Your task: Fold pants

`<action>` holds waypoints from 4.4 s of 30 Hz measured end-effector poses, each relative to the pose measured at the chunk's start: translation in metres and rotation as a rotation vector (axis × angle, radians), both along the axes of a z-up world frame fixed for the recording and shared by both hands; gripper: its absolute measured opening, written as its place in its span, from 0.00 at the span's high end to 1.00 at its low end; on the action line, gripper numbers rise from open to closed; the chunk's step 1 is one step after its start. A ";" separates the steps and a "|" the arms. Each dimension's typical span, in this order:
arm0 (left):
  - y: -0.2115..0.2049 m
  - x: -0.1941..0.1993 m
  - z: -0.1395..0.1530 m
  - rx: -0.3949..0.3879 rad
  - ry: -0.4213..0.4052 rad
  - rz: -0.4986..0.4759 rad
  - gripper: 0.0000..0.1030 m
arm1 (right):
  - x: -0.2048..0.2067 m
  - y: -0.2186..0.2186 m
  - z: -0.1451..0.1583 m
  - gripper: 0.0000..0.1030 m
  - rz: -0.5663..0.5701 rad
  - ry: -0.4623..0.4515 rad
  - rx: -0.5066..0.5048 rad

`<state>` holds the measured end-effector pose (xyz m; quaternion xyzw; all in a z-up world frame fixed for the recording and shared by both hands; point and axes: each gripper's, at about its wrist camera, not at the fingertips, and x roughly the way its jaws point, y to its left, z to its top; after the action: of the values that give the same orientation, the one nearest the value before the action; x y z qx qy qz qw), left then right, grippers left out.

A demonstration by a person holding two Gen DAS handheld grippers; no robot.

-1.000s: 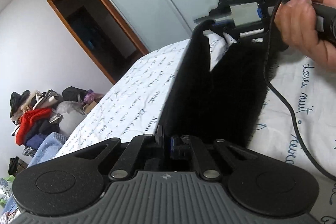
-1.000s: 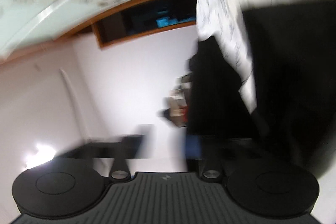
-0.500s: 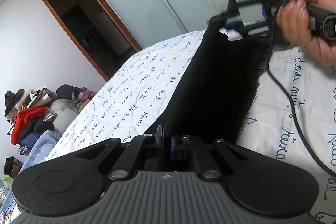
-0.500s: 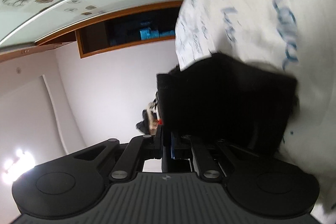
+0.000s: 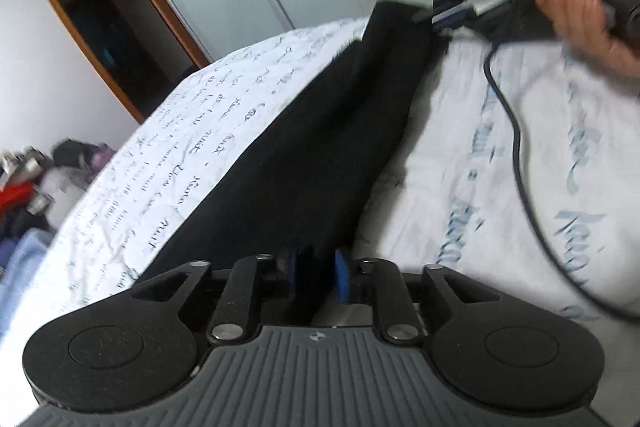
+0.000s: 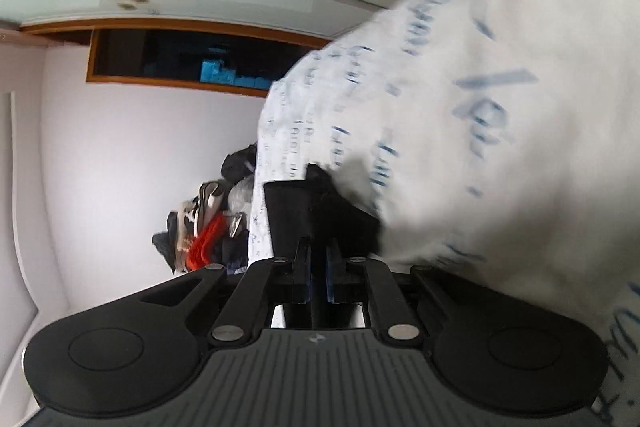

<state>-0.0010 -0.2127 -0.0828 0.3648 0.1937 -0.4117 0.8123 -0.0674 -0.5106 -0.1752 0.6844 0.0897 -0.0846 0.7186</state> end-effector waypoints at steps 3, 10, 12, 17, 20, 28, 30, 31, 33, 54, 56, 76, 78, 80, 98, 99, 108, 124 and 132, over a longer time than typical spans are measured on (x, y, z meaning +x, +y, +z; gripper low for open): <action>0.023 -0.001 0.016 -0.136 0.017 0.017 0.57 | -0.005 -0.013 0.008 0.90 -0.006 0.008 0.032; 0.088 -0.003 0.007 -0.481 -0.123 0.266 0.22 | -0.018 -0.033 0.054 0.87 -0.028 0.020 -0.187; 0.096 0.008 0.004 -0.540 -0.063 0.336 0.22 | -0.004 -0.042 0.063 0.65 0.052 0.000 -0.206; 0.104 0.029 -0.003 -0.562 -0.001 0.512 0.17 | 0.053 -0.050 0.075 0.17 0.262 0.064 -0.339; 0.111 0.035 -0.003 -0.551 0.046 0.535 0.08 | 0.088 -0.054 0.078 0.17 0.349 0.084 -0.373; 0.116 0.044 -0.012 -0.549 0.102 0.562 0.08 | 0.139 -0.035 0.072 0.67 0.580 0.335 -0.618; 0.113 0.045 -0.015 -0.540 0.112 0.565 0.08 | 0.139 -0.030 0.075 0.72 0.610 0.351 -0.669; 0.113 0.046 -0.016 -0.538 0.117 0.566 0.08 | 0.136 -0.029 0.077 0.74 0.605 0.353 -0.685; 0.113 0.047 -0.016 -0.537 0.123 0.567 0.08 | 0.132 -0.028 0.082 0.77 0.605 0.358 -0.718; 0.111 0.050 -0.017 -0.522 0.142 0.580 0.08 | 0.133 -0.034 0.074 0.91 0.617 0.295 -0.730; 0.111 0.051 -0.018 -0.520 0.147 0.582 0.08 | 0.131 -0.028 0.080 0.92 0.622 0.275 -0.765; 0.110 0.052 -0.019 -0.516 0.155 0.592 0.08 | 0.149 -0.005 0.119 0.91 0.808 -0.005 -0.793; 0.110 0.053 -0.019 -0.518 0.155 0.594 0.08 | 0.175 0.015 0.123 0.91 0.969 -0.003 -0.825; 0.111 0.053 -0.019 -0.521 0.155 0.598 0.08 | 0.205 0.033 0.122 0.91 1.109 0.037 -0.853; 0.119 0.060 -0.020 -0.552 0.212 0.642 0.08 | 0.298 0.070 0.081 0.91 1.657 0.068 -0.777; 0.119 0.061 -0.021 -0.554 0.216 0.644 0.08 | 0.302 0.071 0.079 0.91 1.659 0.051 -0.760; 0.122 0.062 -0.021 -0.575 0.239 0.656 0.08 | 0.331 0.098 0.077 0.89 1.731 -0.009 -0.740; 0.131 0.064 -0.021 -0.632 0.266 0.667 0.08 | 0.332 0.123 0.111 0.22 1.726 -0.188 -0.761; 0.135 0.065 -0.020 -0.664 0.282 0.673 0.08 | 0.339 0.141 0.085 0.21 1.813 -0.109 -0.690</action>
<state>0.0637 -0.0778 -0.1032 -0.0558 0.2672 -0.2111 0.9386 0.2718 -0.3698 -0.0902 0.1102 0.5198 0.5112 0.6755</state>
